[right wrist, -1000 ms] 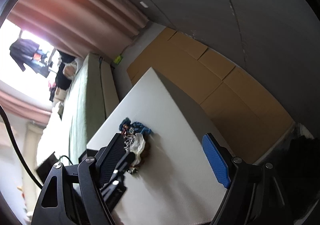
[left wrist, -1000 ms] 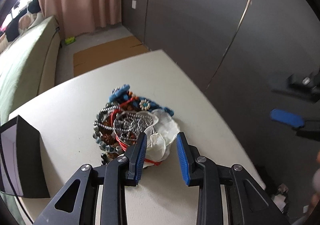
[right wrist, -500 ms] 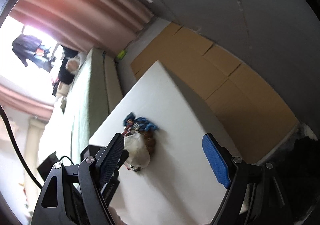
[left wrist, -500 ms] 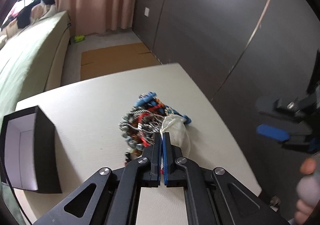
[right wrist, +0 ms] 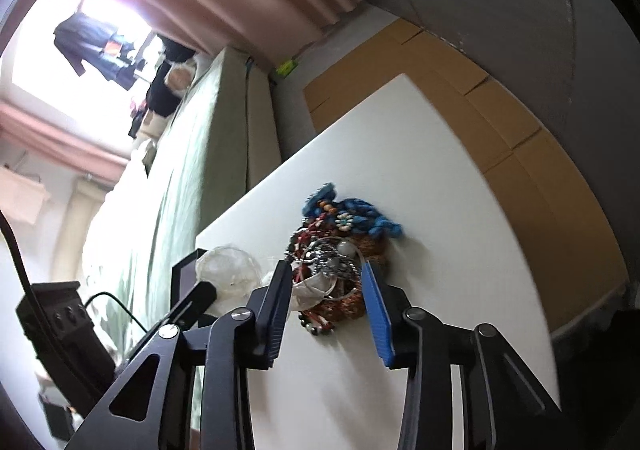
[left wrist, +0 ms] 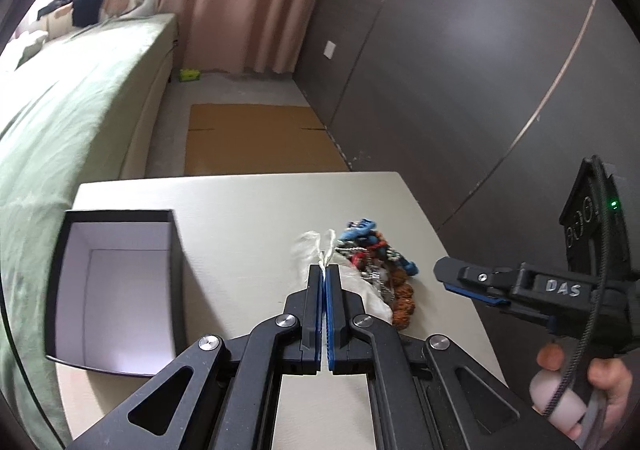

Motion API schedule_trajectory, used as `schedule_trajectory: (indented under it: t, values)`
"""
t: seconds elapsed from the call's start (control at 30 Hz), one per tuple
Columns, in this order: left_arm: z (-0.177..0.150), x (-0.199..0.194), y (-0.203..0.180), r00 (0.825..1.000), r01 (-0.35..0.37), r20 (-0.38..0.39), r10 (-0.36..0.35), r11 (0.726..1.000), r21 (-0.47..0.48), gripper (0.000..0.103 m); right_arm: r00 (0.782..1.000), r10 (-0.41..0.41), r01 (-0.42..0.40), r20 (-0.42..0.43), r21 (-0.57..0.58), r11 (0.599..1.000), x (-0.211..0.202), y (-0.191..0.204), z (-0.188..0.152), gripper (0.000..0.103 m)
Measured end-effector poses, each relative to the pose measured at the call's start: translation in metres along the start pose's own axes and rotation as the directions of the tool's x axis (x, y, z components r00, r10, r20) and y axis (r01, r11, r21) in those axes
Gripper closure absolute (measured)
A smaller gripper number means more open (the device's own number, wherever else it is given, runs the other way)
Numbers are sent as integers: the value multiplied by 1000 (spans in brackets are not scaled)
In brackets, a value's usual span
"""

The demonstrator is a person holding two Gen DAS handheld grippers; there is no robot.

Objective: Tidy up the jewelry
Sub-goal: 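Lift the white pouch toward the box with left tool while right grasps silver chain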

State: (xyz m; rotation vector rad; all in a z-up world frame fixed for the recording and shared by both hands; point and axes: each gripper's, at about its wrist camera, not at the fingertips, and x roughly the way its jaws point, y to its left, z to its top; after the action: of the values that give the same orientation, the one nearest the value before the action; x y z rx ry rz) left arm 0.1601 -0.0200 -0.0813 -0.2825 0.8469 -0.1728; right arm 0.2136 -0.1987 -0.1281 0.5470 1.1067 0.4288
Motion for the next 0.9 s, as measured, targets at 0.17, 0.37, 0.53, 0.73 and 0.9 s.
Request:
schedule_trajectory:
  t: [0.17, 0.37, 0.53, 0.73, 0.9]
  values:
    - [4, -12, 23, 1000, -10, 22, 12, 999, -53, 103, 1000, -18, 17, -23, -45, 999, 23, 9, 4, 81]
    - [6, -24, 44, 999, -23, 36, 27, 996, -85, 103, 994, -88, 84, -57, -64, 994, 47, 10, 3, 87]
    - [7, -32, 56, 999, -24, 40, 29, 994, -105, 103, 985, -148, 142, -89, -76, 987, 62, 16, 1, 87]
    - [8, -45, 63, 998, -15, 56, 22, 993, -119, 103, 979, -185, 177, -90, -83, 981, 71, 19, 3, 82]
    - [7, -52, 65, 998, -11, 68, 19, 993, -120, 103, 977, -198, 190, -78, -96, 977, 73, 19, 2, 85]
